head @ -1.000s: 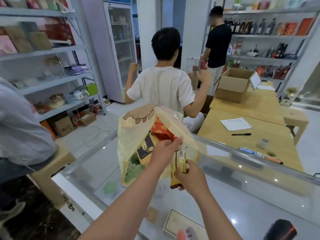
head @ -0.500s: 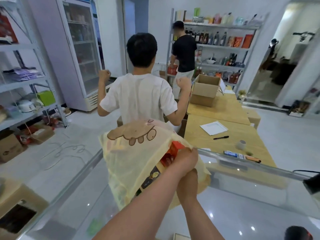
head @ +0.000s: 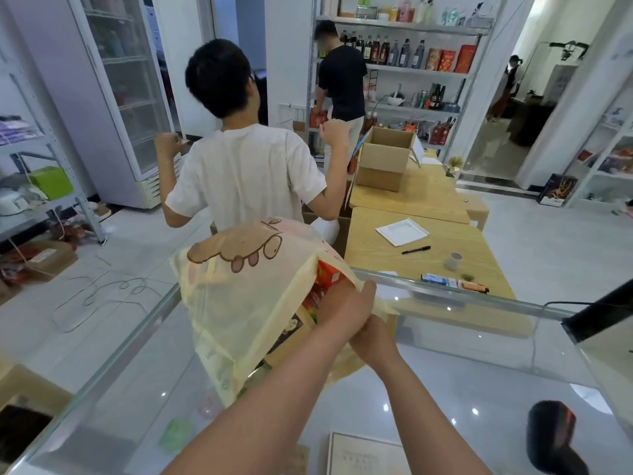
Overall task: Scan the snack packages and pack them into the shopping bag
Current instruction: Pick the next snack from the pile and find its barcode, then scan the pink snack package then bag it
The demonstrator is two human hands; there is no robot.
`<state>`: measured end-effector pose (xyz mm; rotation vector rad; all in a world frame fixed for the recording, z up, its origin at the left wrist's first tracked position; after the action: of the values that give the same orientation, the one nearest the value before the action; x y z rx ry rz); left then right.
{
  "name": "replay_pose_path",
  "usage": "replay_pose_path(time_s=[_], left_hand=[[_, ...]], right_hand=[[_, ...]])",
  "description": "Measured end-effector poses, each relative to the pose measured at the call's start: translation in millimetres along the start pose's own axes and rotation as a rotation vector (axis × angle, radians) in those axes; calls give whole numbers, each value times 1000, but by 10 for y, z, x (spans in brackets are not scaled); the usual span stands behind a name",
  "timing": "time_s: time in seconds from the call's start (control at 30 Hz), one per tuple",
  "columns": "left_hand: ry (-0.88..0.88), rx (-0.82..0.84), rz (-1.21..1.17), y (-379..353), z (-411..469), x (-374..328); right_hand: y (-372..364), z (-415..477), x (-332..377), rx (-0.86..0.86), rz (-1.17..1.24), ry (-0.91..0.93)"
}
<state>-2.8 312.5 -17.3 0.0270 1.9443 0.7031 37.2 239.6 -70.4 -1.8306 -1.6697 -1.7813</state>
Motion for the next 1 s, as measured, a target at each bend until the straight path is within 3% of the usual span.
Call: replay_pose_path(time_s=[0.2,0.33,0.53,0.63,0.8,1.0], left_hand=[[66,109,-38,-228,-121,101],[133,348,23,-727,-239,136],[163,729,464,-1430,-630,417],[212,898,575,-1663,-849,621],[229,866,478,-1703,-1056,872],[200,745,325,-1591,-1218,994]], right_hand=[[388,-340,-169,39,-52,104],[628,-612,-415,147,-75,84],[507,-1104,-1034,566,-340,-77],[274,-1296,-1215,742,-405,-82],[-71,-1440,-1371,868,-475,-30],[-218,-1497,-1349,891,-577,62]])
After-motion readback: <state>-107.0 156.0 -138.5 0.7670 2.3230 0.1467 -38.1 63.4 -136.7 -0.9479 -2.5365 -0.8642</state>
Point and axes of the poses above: each hand's wrist, its own z-axis towards the middle knuckle, its own y-axis out of the back of the hand, x = y × z, the point moved 9 cm from there along z, towards the middle knuckle, and after that the axes turned 15 degrees about x, right-handed, at the moved point
